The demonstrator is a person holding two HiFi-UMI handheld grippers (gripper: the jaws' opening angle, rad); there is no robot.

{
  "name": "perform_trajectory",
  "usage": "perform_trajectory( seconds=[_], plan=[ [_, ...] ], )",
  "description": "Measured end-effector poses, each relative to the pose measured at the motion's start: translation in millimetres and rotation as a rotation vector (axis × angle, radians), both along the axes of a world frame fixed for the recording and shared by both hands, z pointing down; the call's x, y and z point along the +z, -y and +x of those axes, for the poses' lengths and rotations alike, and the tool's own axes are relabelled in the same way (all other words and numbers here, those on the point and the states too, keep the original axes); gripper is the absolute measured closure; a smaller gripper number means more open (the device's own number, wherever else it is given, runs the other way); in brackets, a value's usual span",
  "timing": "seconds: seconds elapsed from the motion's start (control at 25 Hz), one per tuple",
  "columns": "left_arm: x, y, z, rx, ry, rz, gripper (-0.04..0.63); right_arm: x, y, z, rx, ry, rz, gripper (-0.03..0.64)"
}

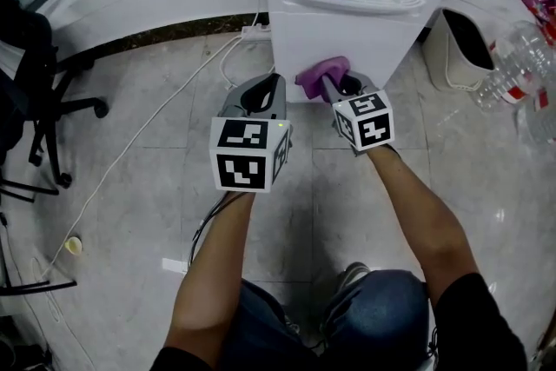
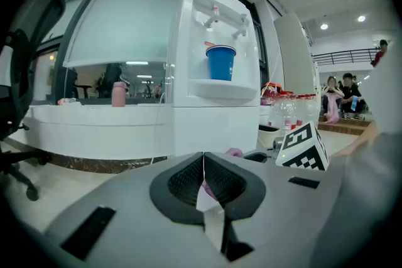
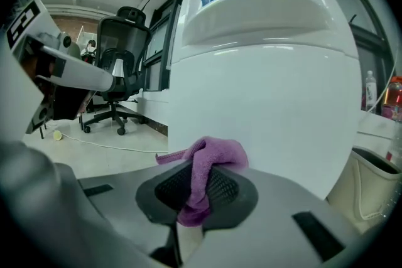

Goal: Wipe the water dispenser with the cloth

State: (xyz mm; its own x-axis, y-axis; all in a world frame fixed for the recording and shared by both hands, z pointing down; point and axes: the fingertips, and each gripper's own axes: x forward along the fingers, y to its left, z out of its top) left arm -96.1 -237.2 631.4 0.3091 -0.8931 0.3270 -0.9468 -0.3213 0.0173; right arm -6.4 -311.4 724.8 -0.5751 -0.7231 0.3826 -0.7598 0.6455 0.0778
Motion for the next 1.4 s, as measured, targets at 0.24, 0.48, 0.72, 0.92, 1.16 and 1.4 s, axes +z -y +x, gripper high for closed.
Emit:
perform_trajectory(
  seconds=[0.24,0.48,0.72,0.92,1.16,1.4],
  plan=[
    [6.6,7.6,23.4,0.039,0.012,-0.012,0.568,0.8,5.0,42.2,0.062,-0.024,-0.005,0.575],
    [15.1,14.8,47.0,0.084,0.009,-0.022,0.568,8.4,8.2,91.6,0.135,-0.060,-0.019,0.575],
    [24.4,22.0,68.8,0.114,0.010,-0.036,0.568,10.6,13.1,146.0,0.220,-0.097,-0.028,0.575],
    [28.3,30.1,85.4,0.141,0.034,-0.040,0.568,0.4,10.1,170.5,0.248,-0.092,-0.020,0.575],
    [-0.4,34.0,110.3,0.131,0.031,-0.030,0.568,-39.6,-8.4,170.5,0.221,-0.051,-0.006,0.575],
    [-43.8,14.4,118.7,0.144,0.061,-0.083,0.568,-104.9,-31.8,167.2,0.195,-0.027,-0.018,0.575]
  ],
)
